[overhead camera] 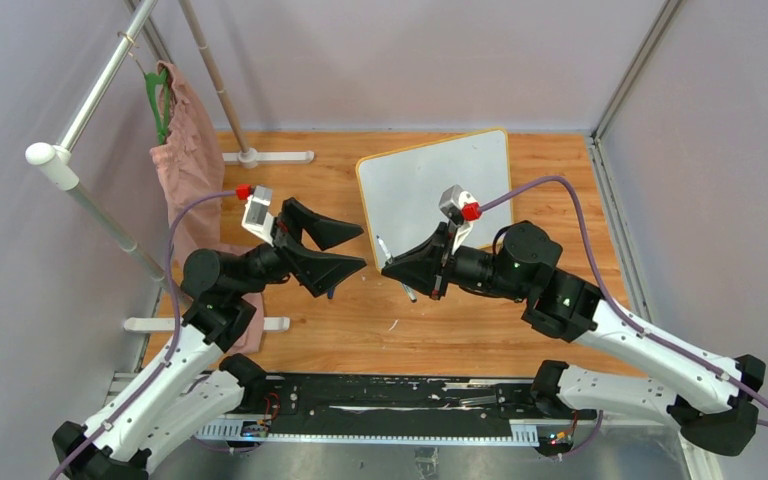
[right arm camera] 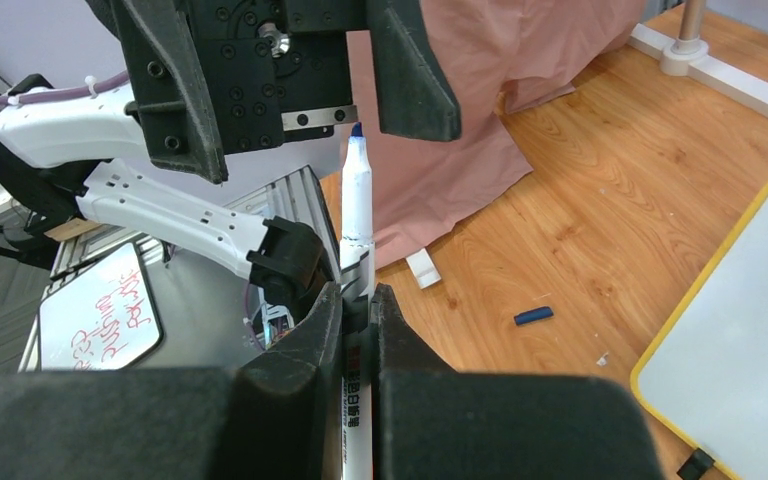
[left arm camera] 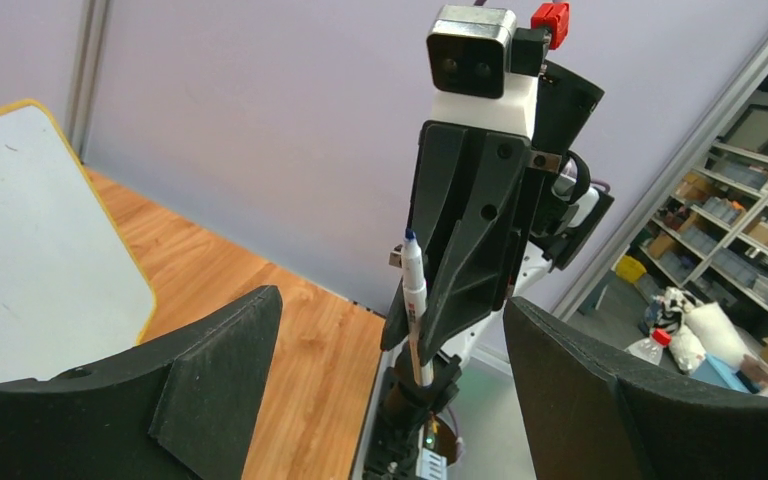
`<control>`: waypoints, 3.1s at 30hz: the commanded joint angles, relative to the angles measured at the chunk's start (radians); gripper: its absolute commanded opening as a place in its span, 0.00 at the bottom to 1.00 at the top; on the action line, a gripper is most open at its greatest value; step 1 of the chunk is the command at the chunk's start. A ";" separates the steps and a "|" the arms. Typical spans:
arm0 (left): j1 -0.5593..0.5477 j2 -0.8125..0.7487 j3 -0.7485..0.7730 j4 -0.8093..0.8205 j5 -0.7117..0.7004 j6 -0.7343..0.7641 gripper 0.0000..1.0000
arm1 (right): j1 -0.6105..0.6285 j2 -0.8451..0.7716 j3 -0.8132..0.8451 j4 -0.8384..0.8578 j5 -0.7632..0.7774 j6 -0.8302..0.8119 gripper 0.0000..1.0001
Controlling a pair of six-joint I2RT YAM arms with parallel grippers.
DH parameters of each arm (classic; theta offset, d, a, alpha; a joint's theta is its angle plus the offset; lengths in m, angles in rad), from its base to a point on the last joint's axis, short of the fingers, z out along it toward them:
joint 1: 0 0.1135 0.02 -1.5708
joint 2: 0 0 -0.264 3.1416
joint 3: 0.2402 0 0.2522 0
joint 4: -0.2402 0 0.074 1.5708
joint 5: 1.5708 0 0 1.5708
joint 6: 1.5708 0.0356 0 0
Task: Write a sentence on the whiteboard
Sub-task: Adjust the whiteboard marker.
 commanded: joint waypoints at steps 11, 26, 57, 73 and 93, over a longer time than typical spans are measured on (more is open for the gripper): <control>-0.034 0.098 0.069 0.029 0.060 -0.052 0.77 | 0.008 0.058 0.023 0.125 -0.062 0.040 0.00; -0.059 0.120 0.110 0.029 0.059 -0.054 0.46 | 0.010 0.065 0.021 0.127 -0.080 0.043 0.00; -0.082 0.044 0.100 0.033 -0.193 -0.085 0.00 | 0.013 -0.002 0.010 0.147 0.014 0.029 0.72; -0.081 0.044 0.038 0.424 -0.625 -0.411 0.00 | 0.014 0.030 -0.069 0.683 0.167 0.091 0.72; -0.086 0.066 0.026 0.423 -0.723 -0.505 0.00 | 0.016 0.272 0.171 0.679 0.120 0.099 0.55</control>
